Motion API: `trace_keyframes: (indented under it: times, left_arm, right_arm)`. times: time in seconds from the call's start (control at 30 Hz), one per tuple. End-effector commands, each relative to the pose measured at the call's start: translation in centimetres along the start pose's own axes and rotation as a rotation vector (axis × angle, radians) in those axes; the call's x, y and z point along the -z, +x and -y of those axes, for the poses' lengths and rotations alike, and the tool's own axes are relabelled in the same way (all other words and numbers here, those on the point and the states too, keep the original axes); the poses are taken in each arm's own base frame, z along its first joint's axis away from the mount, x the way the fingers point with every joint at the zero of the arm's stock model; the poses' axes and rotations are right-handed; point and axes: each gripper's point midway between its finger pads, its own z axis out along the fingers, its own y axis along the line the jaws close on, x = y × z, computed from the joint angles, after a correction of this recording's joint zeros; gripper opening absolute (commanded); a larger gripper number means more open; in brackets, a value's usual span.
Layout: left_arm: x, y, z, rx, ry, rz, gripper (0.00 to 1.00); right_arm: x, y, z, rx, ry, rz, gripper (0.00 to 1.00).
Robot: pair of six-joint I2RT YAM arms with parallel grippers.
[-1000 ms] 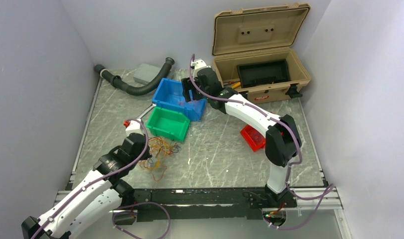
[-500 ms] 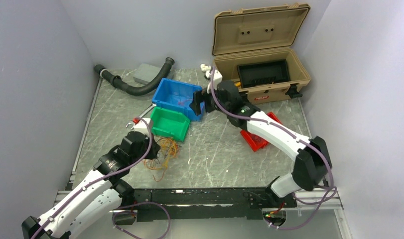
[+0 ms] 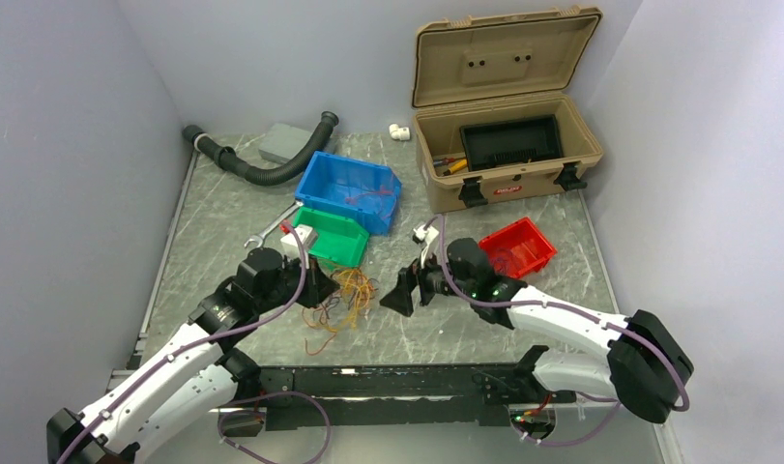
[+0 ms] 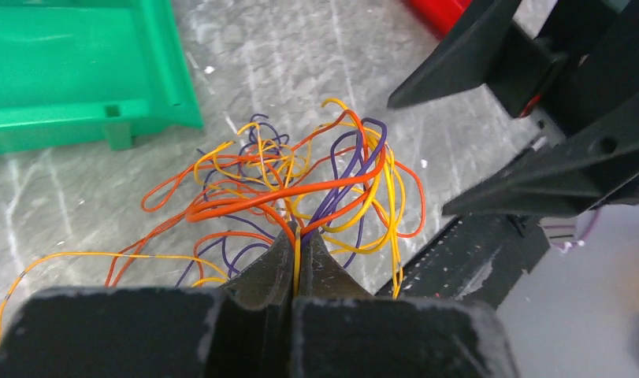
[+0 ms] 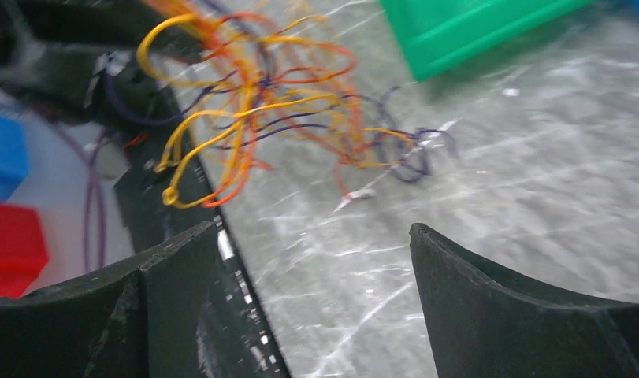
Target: Untangle the cables
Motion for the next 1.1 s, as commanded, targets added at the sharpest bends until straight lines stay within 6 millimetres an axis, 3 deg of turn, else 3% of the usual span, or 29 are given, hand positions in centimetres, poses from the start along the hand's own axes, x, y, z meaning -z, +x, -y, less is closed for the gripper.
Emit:
trace_keyframes:
  times: [0.0,0.1,0.33,0.6,0.83,0.93,1.07]
  left_arm:
    - [0.3,-1.6,3.6,-0.028,0.181,0.046,0.00]
    - [0.5,-1.7,4.0,-0.031,0.198,0.038,0.00]
    - [1.4,-2.6,4.4,-0.027,0.189,0.050,0.00]
    - [1.6,-2.8,4.2,-0.034,0.164,0.028,0.00]
    - [2.1,-3.3,4.6,-0.042,0.173,0.040,0.00]
    - [2.5,-3.8,5.0,-0.044,0.182,0.042,0.00]
    - [3.2,-4.3,5.6,-0.058,0.201,0.051,0.00]
  right_arm:
    - [0.6,-2.1,-5.3,0.079,-0.240,0.132,0.91]
    - [0.6,-1.9,-5.7,0.091,-0.261,0.141,0.86]
    - [0.0,-1.8,-4.2,0.139,-0.192,0.160,0.78]
    - [0.7,-1.8,-3.3,0.169,-0.141,0.208,0.74]
    - [1.2,-0.5,0.0,0.094,0.026,0.226,0.66]
    - [1.0,0.3,0.8,0.063,0.049,0.225,0.68]
    - [0.1,0.7,0.6,0.032,0.021,0.204,0.79]
